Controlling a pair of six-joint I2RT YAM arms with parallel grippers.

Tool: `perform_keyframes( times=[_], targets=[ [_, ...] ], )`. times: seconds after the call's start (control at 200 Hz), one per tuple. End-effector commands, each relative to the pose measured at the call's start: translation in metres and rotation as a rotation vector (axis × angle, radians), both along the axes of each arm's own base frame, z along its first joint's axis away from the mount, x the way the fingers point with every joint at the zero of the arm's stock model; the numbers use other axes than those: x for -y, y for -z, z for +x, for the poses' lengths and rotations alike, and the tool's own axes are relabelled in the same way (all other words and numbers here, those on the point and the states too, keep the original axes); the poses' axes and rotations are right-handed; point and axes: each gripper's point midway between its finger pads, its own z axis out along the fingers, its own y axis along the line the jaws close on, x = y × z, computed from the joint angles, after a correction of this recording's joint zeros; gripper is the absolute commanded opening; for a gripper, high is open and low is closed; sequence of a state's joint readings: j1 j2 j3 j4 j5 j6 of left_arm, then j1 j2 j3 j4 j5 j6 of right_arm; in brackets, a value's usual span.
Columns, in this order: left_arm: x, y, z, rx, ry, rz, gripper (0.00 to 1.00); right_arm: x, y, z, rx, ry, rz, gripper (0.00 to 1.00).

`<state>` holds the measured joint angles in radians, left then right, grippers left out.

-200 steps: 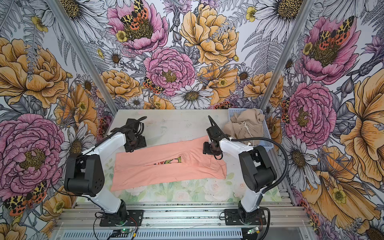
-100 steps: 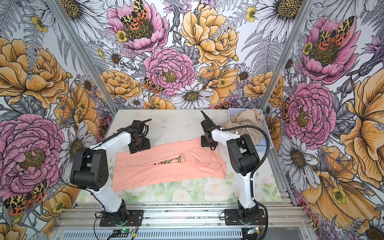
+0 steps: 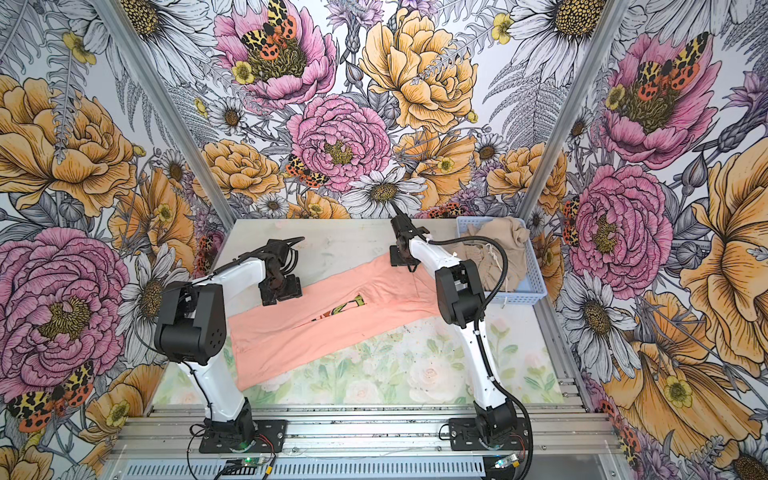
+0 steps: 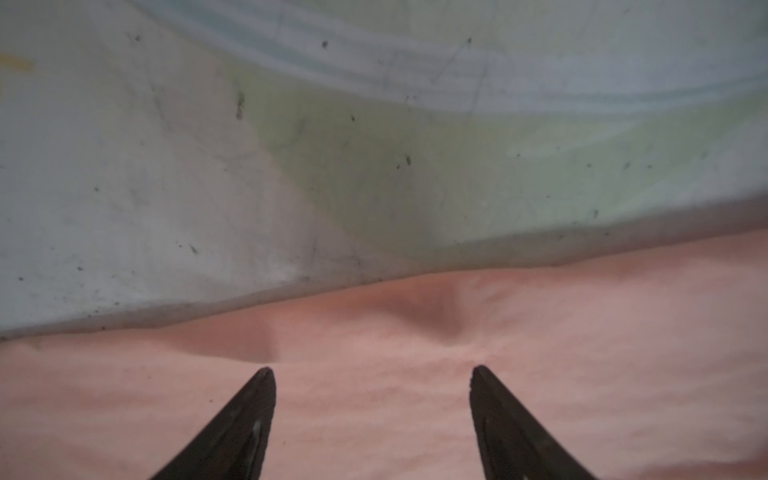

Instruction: Fold and stack the mixed laundry pile

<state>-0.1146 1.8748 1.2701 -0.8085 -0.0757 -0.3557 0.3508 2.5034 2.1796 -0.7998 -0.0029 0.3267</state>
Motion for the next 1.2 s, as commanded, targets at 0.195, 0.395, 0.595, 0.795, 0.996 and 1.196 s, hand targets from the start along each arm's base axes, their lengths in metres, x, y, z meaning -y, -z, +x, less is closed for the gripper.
perform_keyframes(
  times=[0.195,0.395,0.595,0.795,0.996,1.196],
  targets=[
    [0.006,0.017,-0.015,-0.081,0.039,-0.029,0.75,0.013,-0.068,-0.032,-0.002,-0.026,0.035,0.66],
    [0.032,0.037,-0.047,-0.181,0.04,-0.163,0.72,0.024,-0.083,-0.084,-0.044,-0.006,0.067,0.71],
    [0.053,0.053,-0.091,-0.285,0.043,-0.215,0.71,0.031,-0.064,-0.118,-0.081,0.037,0.105,0.73],
    [0.071,0.065,-0.132,-0.349,0.045,-0.221,0.7,0.03,-0.036,-0.136,-0.126,0.092,0.141,0.74],
    [0.078,0.068,-0.16,-0.353,0.013,-0.24,0.7,0.022,-0.007,-0.127,-0.137,0.106,0.114,0.74],
    [0.074,0.056,-0.153,-0.284,-0.022,-0.233,0.7,0.021,0.023,-0.102,-0.147,0.116,0.063,0.74]
  ],
)
